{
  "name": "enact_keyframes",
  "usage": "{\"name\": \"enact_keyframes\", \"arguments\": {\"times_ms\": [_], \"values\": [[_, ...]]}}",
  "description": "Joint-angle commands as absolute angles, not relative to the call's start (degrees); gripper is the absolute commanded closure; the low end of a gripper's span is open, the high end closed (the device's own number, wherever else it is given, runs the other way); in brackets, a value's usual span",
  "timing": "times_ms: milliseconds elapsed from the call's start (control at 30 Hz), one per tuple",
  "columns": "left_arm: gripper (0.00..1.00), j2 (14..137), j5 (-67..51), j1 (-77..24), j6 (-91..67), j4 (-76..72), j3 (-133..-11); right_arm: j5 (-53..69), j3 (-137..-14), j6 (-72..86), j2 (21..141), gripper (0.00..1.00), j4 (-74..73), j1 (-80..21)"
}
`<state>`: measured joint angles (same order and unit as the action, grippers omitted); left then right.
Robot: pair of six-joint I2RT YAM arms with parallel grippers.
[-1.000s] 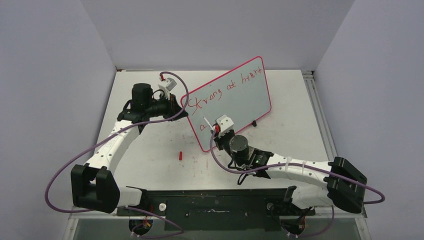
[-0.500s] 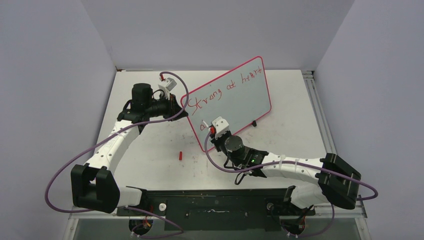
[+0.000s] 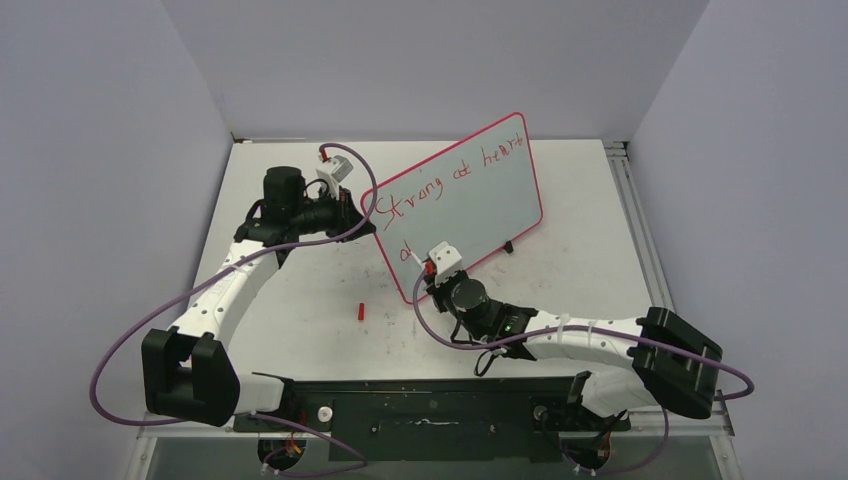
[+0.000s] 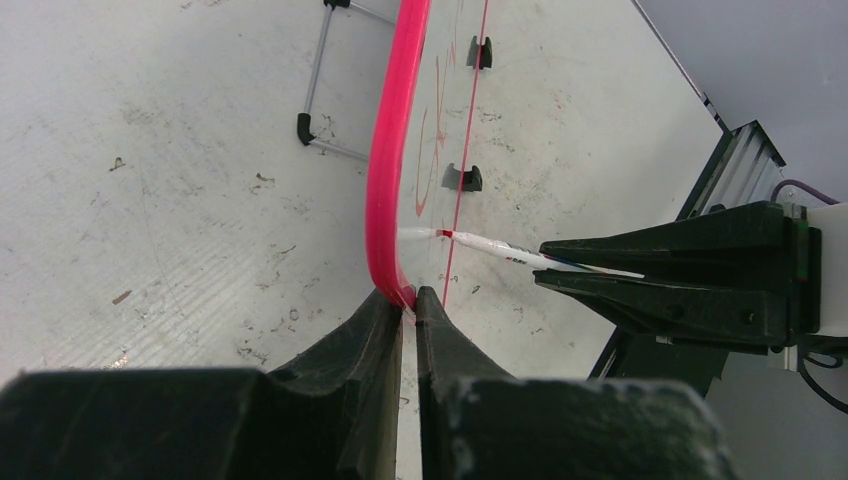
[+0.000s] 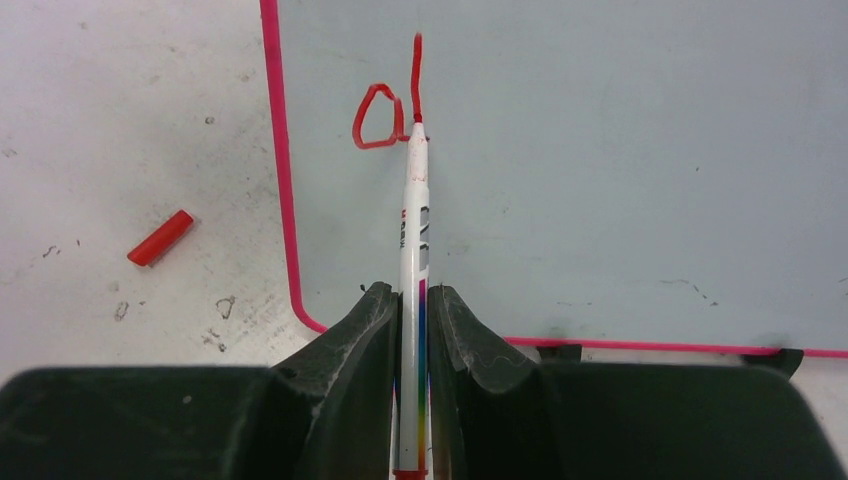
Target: Write a sentence on the whiteboard
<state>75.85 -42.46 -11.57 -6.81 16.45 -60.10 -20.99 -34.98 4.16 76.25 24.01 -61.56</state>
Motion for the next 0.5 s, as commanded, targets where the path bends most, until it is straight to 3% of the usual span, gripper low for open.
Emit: {"name": "enact_keyframes", "arguments": {"times_ms": [0,467], "values": [[1.0,74.08,-43.89,-11.77,-6.5,13.96,-60.34,-21.78,-33.08,6.6,74.35,0.95,25.56,-61.69],[1.0,73.99,-44.0,-11.77,-6.59,13.88,-60.26,-23.43,-32.42,6.5,73.39,0.95,24.71,-62.05]]}}
